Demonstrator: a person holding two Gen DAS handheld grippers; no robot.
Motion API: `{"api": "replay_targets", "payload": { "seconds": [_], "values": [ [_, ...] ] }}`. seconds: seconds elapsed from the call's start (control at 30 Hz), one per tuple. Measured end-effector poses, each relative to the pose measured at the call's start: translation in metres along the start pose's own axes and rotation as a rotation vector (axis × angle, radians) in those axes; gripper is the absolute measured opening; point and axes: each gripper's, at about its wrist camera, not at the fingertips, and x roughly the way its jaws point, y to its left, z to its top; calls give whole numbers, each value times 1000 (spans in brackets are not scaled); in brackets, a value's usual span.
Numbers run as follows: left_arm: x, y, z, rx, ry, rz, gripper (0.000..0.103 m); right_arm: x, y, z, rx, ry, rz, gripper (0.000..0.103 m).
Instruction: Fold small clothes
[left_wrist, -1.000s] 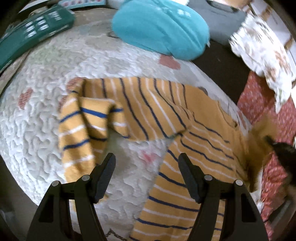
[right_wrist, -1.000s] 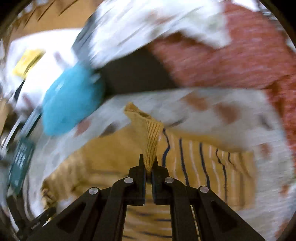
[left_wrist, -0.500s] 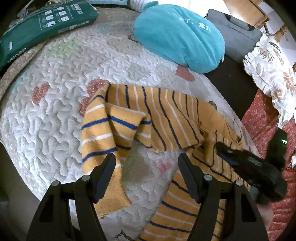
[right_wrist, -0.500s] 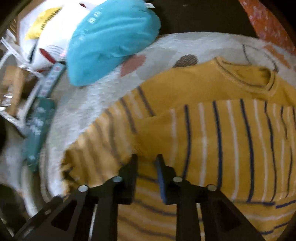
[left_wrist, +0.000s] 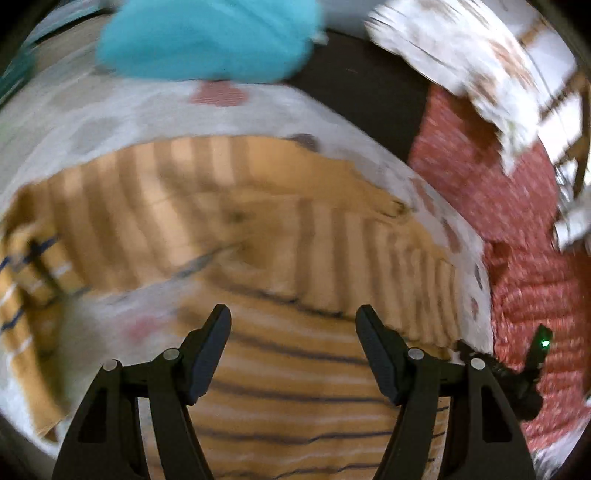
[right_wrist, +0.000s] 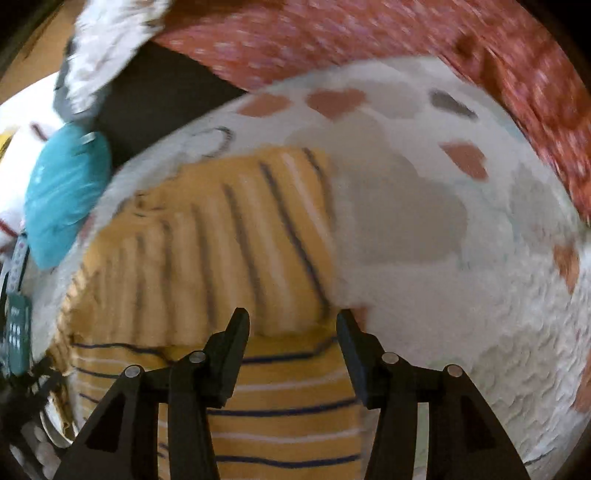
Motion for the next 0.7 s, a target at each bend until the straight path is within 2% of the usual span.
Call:
{"api": "replay_targets", "payload": {
  "seconds": [0.13,0.17,0.2,0.27,0.3,0.37,0.4,0.47,0.53,0.63,0.67,0.7],
  "values": [
    [38,-20,12,18,23,94,69,18,2,-17,-28,28,-2,52],
    [48,-19,14,16,37,131,69,21,8,-21,-68,32,-20,37],
    [57,-16,16,10,51,165,69,24,13,-24,-128,30,-77,9],
    [75,-5,17,-28,99,224,69,23,12,-18,-188,12,-156,4],
    [80,2,16,-59,119,230,69,21,4,-12,-171,-2,-203,3],
    [79,3,17,-73,105,238,69,18,-17,1,-108,-24,-267,0],
    [79,1,18,-58,104,252,69,15,-32,8,-64,-52,-352,0],
    [82,-3,16,-31,109,281,69,10,-57,17,18,-54,-373,1],
    [82,-7,14,-17,108,296,69,2,-78,20,107,-39,-253,1],
    [78,-8,11,-24,115,283,69,-11,-78,27,154,-59,-95,4],
    [76,-7,10,-27,116,279,69,-9,-70,35,147,-55,-43,14],
    [76,-5,10,-30,117,278,69,-5,-61,40,137,-56,-28,40]
  ]
}}
